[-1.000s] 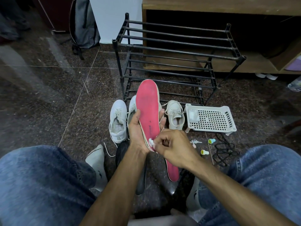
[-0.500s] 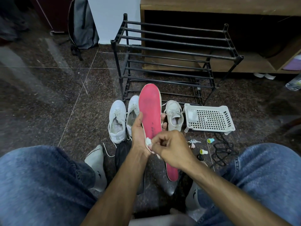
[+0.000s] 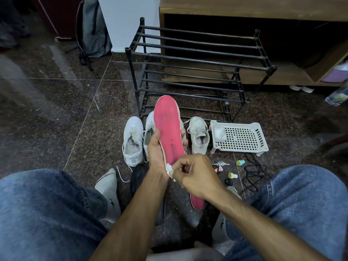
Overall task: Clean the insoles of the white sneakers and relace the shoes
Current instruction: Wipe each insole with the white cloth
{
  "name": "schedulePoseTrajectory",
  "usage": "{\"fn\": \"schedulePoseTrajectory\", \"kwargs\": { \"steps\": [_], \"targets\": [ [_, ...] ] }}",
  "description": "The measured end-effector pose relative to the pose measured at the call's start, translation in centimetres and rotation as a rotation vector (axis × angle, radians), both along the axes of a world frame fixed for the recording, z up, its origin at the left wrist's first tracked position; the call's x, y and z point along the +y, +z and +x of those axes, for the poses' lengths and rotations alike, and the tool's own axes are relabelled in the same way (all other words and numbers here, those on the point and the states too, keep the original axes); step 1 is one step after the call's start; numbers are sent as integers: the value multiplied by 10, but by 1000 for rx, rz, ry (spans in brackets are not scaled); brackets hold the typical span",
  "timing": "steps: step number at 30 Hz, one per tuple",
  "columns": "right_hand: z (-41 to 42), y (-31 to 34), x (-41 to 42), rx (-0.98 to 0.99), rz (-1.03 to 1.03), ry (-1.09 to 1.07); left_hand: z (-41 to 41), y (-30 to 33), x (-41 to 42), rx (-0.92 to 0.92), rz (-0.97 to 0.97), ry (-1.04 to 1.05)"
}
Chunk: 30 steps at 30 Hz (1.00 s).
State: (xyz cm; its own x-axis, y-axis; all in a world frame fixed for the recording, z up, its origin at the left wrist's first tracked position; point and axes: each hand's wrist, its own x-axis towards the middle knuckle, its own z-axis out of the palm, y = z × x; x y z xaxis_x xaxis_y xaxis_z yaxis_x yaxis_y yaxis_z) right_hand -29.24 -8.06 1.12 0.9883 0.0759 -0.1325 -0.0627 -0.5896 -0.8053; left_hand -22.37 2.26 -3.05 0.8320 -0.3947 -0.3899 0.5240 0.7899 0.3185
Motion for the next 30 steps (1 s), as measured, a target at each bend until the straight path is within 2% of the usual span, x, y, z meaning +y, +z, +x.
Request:
{"fn": "schedulePoseTrajectory", "kwargs": {
  "steps": [3,5,10,16,18,21,23,25,27,30],
  "targets": [
    [4,2,4,-72,-7,-29,3,5,-2,-10,6,8],
    [6,4,7,-53,36,-30,6,9,1,-19,9,31],
    [14,2,11,28,276,-195,4,20,6,-53,0,85],
    [34,11,5,-260,-249,-207,-6,23,-10,-43,73,15],
    [36,9,2,-248,-246,-220,-6,22,-11,-33,85,24],
    [15,0,4,-181,0,-107,-1,18,-1,-35,64,103],
    [5,-1,4,-184,57,-35,0,17,2,-50,28,100],
    [14,0,2,-237,4,-44,-7,19,-5,-47,26,46],
    [29,5,1,-304,-136,-101,-15,19,-15,-17,-9,-33],
    [38,5,5,-300,-217,-173,-16,17,-19,0,-35,-66]
  ]
}}
